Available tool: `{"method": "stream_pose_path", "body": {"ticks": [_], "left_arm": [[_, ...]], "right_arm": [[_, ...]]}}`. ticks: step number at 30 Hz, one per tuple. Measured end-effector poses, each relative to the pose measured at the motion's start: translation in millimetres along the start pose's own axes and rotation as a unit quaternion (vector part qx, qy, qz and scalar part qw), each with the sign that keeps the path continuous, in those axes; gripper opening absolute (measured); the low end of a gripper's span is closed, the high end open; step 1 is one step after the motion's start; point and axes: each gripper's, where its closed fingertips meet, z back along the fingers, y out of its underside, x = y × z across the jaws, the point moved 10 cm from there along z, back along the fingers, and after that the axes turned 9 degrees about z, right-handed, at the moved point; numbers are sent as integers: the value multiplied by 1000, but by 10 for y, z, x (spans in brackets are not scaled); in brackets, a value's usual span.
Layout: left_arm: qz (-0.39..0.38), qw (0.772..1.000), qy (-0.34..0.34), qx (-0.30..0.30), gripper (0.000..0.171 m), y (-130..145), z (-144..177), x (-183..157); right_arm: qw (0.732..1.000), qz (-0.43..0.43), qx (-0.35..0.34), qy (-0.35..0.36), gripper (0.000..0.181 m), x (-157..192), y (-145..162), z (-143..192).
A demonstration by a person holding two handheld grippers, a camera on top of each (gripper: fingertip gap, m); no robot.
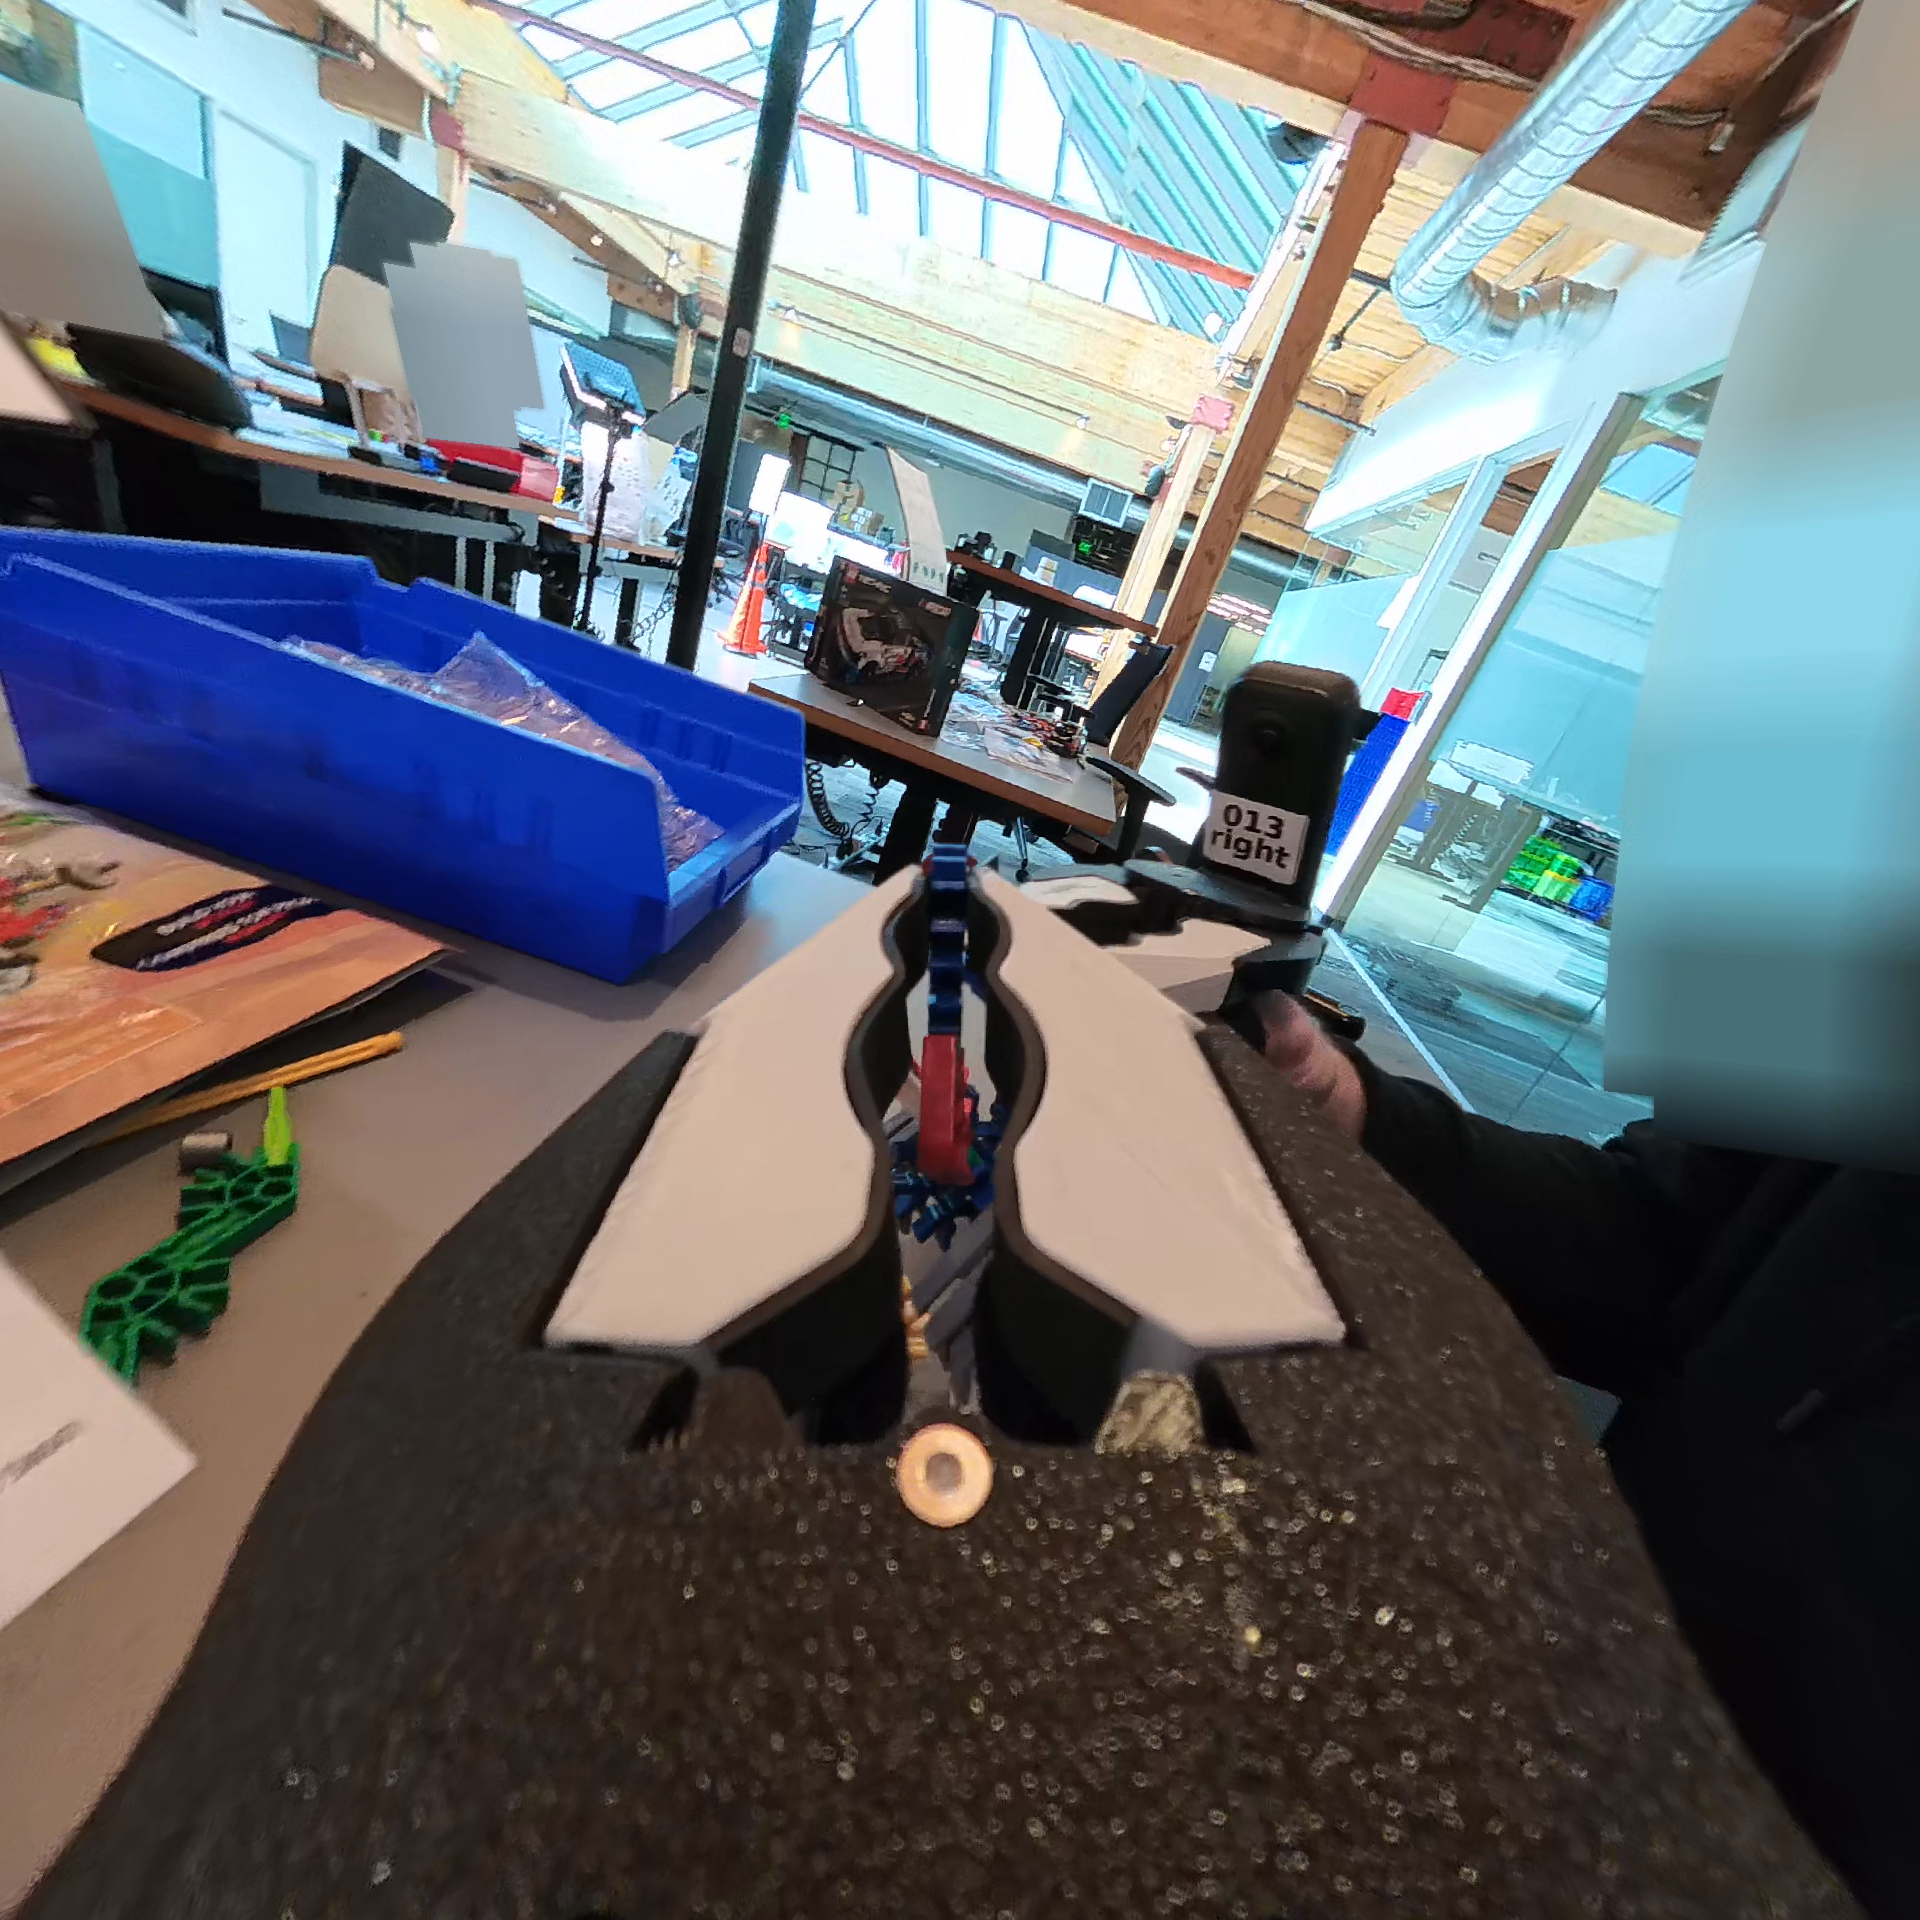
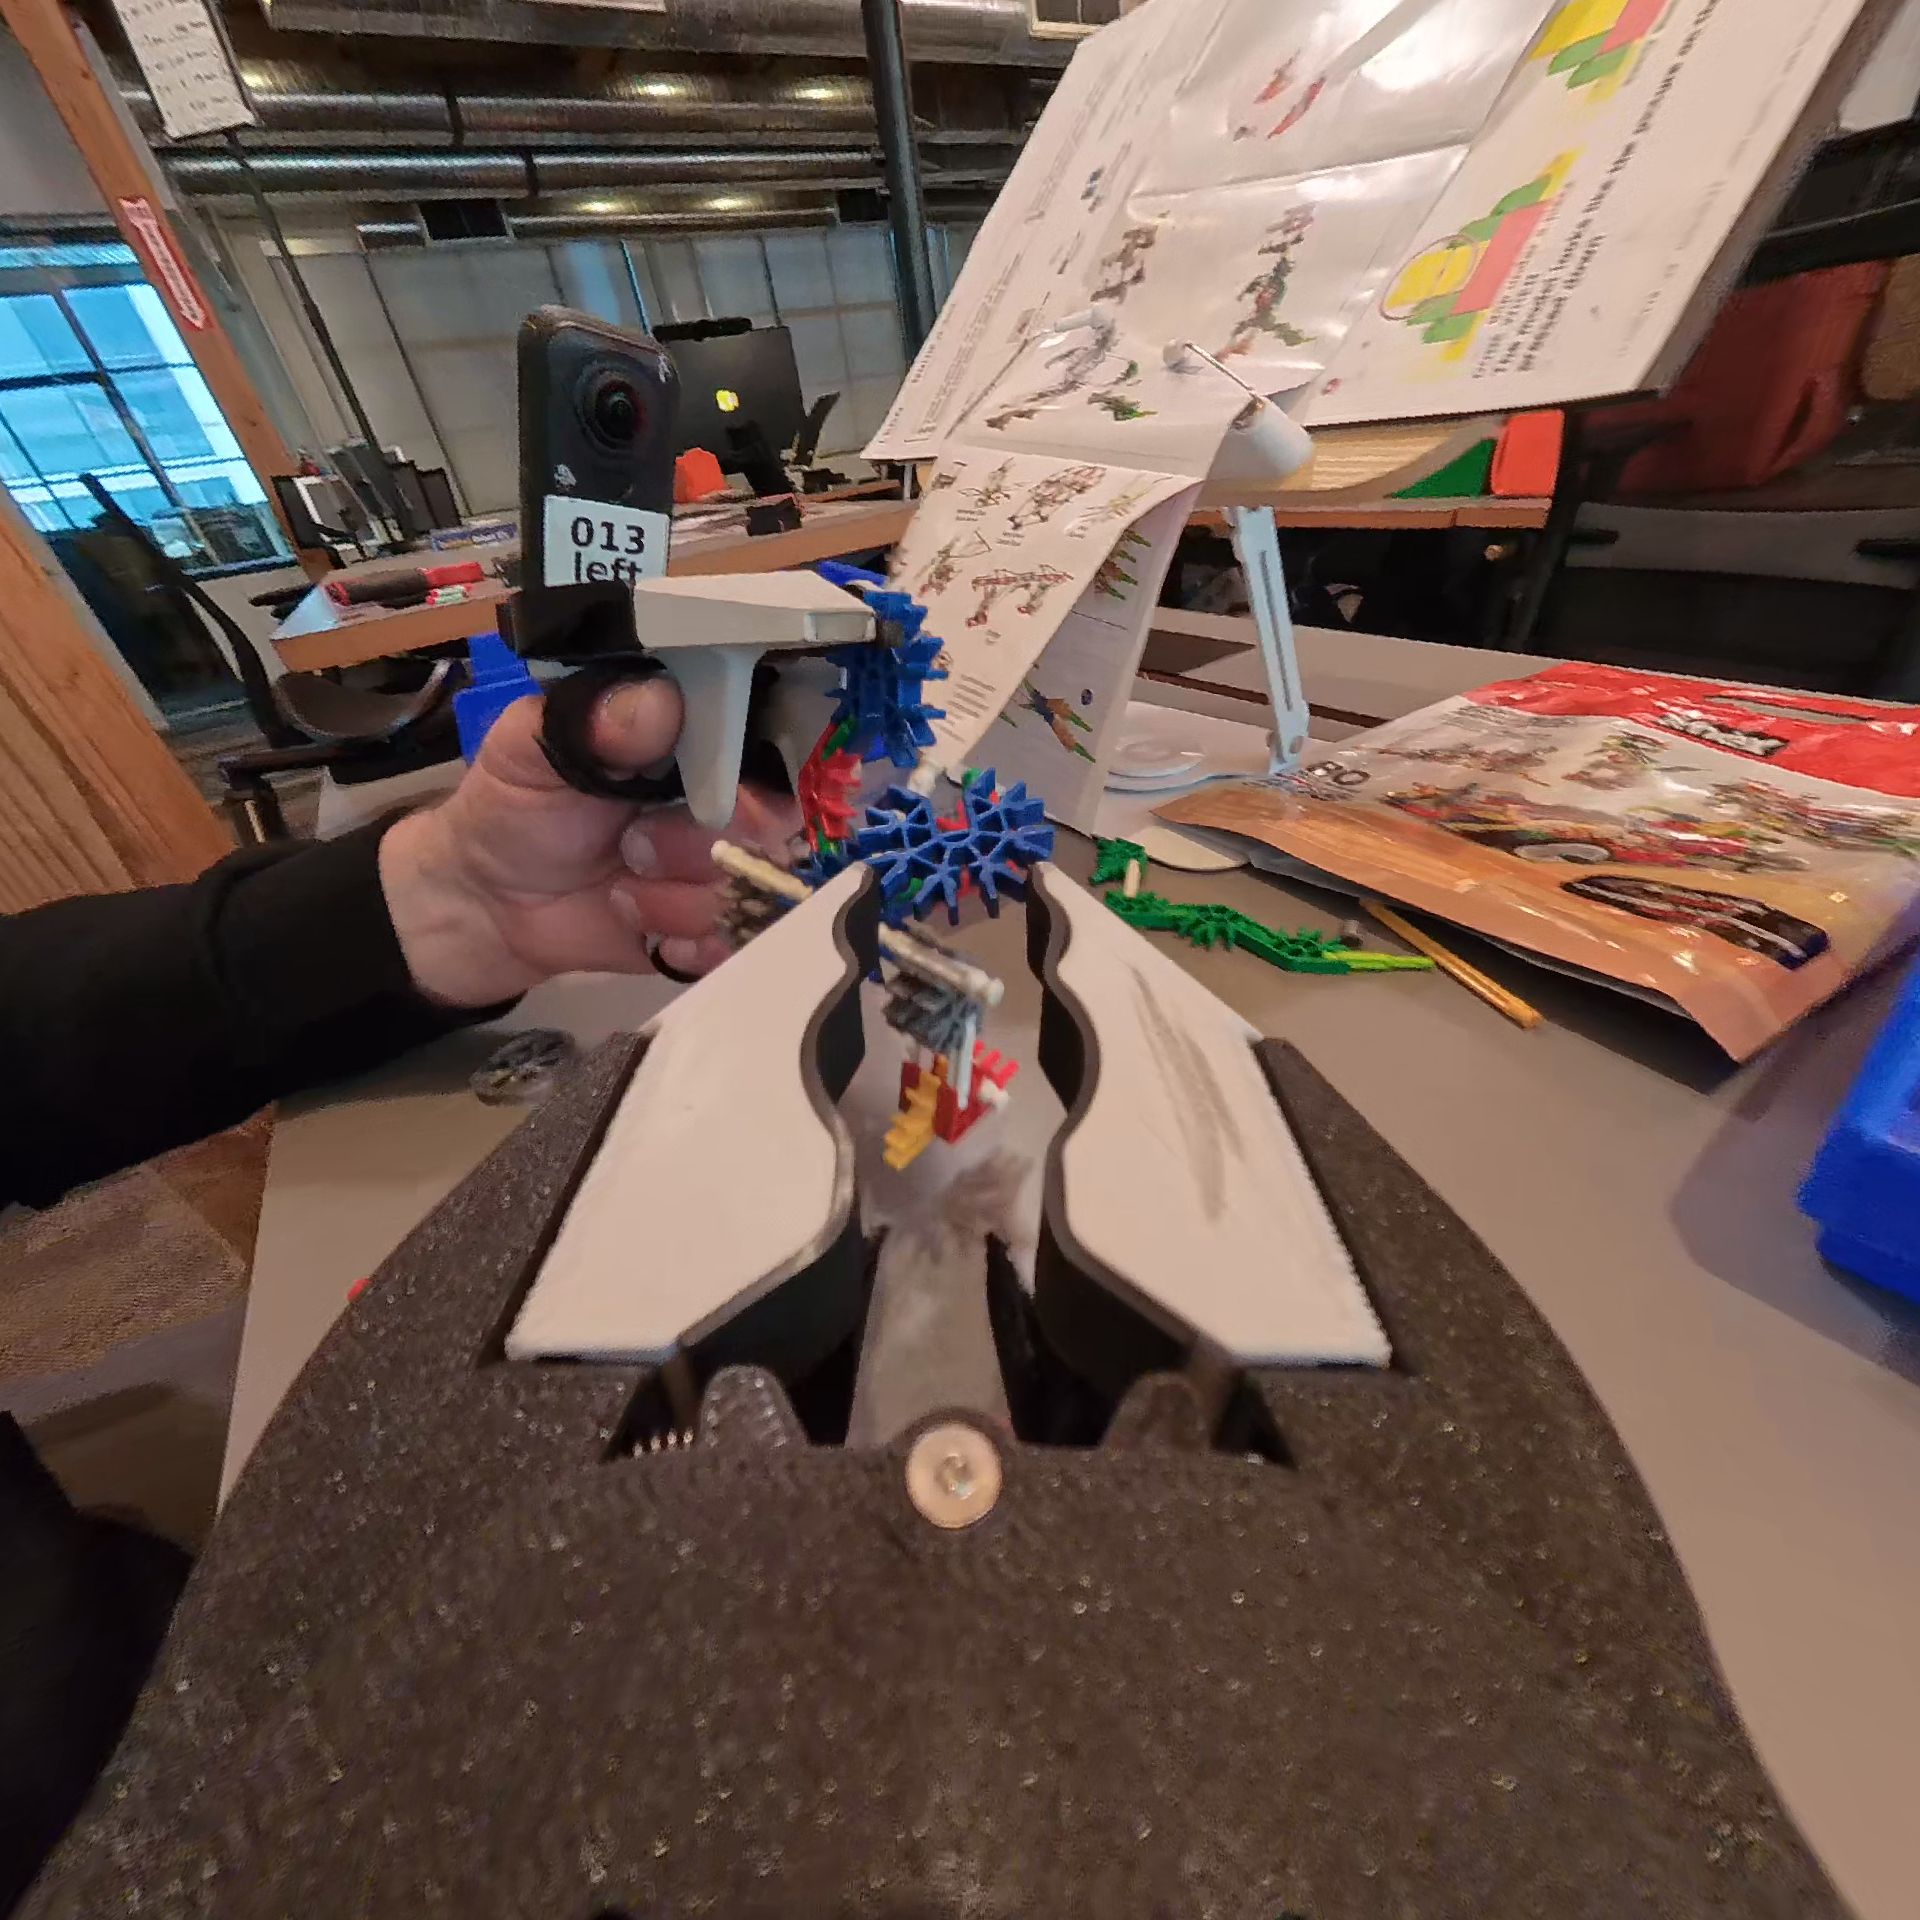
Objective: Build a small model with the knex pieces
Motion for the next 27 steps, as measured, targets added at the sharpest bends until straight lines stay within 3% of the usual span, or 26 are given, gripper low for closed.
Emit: {"method": "stream_pose_path", "body": {"ticks": [6,14,22,24,27], "left_arm": [[66,997,-30,34,2,87,9,230],[67,996,-45,28,3,60,60,281],[51,996,-62,39,4,34,109,305],[44,996,-63,44,4,30,115,299],[30,996,-63,54,4,24,123,282]], "right_arm": [[1000,-20,21,8,27,-78,62,88],[994,15,108,18,27,-28,153,33],[946,85,310,-27,28,79,406,-29],[935,92,338,-48,36,110,446,-40],[942,85,319,-63,43,96,364,-30]]}}
